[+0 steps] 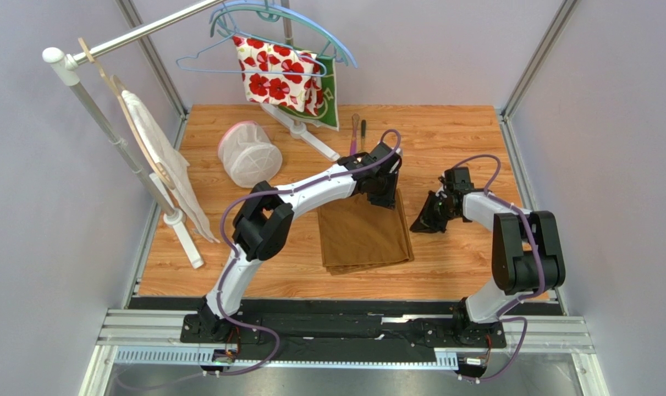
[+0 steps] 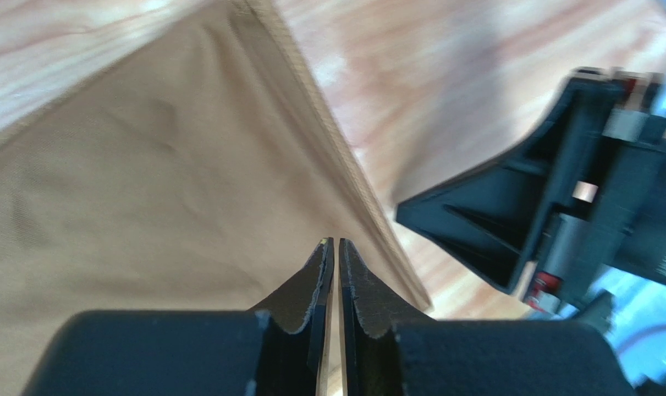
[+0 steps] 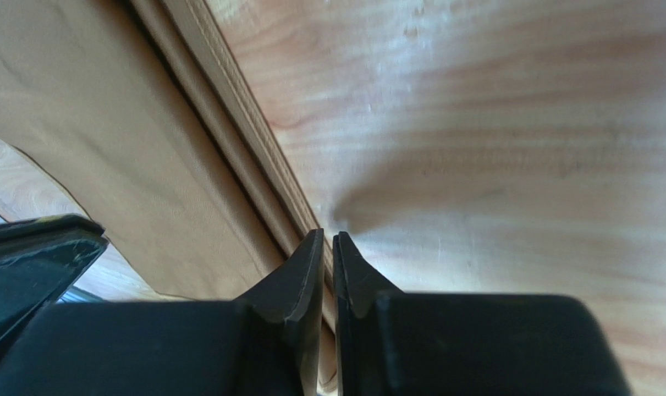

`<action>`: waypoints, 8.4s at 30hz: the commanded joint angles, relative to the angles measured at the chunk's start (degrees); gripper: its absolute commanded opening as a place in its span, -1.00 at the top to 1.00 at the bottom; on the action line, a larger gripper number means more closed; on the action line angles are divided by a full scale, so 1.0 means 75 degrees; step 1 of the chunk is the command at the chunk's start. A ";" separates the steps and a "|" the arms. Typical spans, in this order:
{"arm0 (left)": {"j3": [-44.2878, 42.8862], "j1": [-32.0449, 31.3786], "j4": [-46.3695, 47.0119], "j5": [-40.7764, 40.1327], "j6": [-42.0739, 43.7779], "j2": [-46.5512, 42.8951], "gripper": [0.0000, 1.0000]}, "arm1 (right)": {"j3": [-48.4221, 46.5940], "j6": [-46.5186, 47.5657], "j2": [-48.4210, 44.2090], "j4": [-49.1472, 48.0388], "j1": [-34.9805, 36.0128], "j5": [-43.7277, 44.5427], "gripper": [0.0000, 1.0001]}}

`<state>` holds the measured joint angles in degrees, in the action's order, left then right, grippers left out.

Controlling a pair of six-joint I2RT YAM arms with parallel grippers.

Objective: Fold the napkin into a case and place the utensils inside
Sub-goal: Smooth out the lower triangle-folded napkin at the center of the board.

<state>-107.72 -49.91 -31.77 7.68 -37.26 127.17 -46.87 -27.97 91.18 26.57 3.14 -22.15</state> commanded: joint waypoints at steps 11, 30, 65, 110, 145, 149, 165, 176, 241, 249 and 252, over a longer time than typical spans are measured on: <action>-0.1445 0.0069 -0.0181 -0.0426 0.0267 0.1301 0.70 | 0.0752 -0.0641 0.0359 -0.1713 0.0542 -0.0900 0.83; -0.1760 0.0069 -0.0474 -0.1879 0.0819 0.0913 0.04 | -0.1554 -0.0185 0.0662 -0.0648 -0.0067 -0.0491 0.65; -0.2676 -0.0142 -0.0393 -0.2349 0.0350 0.2122 0.31 | -0.2247 -0.0467 0.2234 -0.1585 -0.0067 -0.1453 0.92; -0.2407 -0.0224 -0.0135 -0.1892 0.0081 0.1395 1.00 | -0.2399 -0.0138 0.1952 -0.0893 -0.0031 -0.0784 0.96; -0.2175 -0.0201 0.0334 -0.0708 -0.0013 0.1057 -0.26 | -0.0947 0.0201 -0.0648 0.0383 -0.0090 0.0421 0.85; -0.0115 -0.0201 0.1035 -0.0709 -0.0025 -0.0383 0.11 | -0.1027 0.0272 -0.0626 0.0512 -0.0242 0.0423 0.85; 0.3476 -0.1043 0.3146 0.0874 -0.0658 -0.1652 1.00 | -0.1930 0.0213 0.0768 -0.0015 0.0226 -0.1534 0.87; 0.3067 -0.1618 0.3087 0.0897 -0.0868 -0.0798 1.00 | -0.1532 0.0295 0.0336 0.0008 0.0203 -0.1113 0.87; 0.4367 0.0817 0.1869 0.1272 0.0139 -0.2964 0.95 | 0.1070 -0.0185 -0.3462 0.0924 0.1738 0.0026 0.87; 0.3934 0.1873 0.2056 0.1273 0.0245 -0.2298 1.00 | 0.1163 0.0037 -0.2619 0.0735 0.1785 -0.0715 0.94; 0.3547 0.1955 0.2010 0.1180 0.0327 -0.1935 1.00 | 0.1199 0.0108 -0.2524 0.0864 0.1785 -0.0539 0.95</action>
<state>-76.86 -35.59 -17.12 16.08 -36.80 109.69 -37.15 -29.15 71.64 33.87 16.38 -25.63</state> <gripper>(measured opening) 0.008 0.032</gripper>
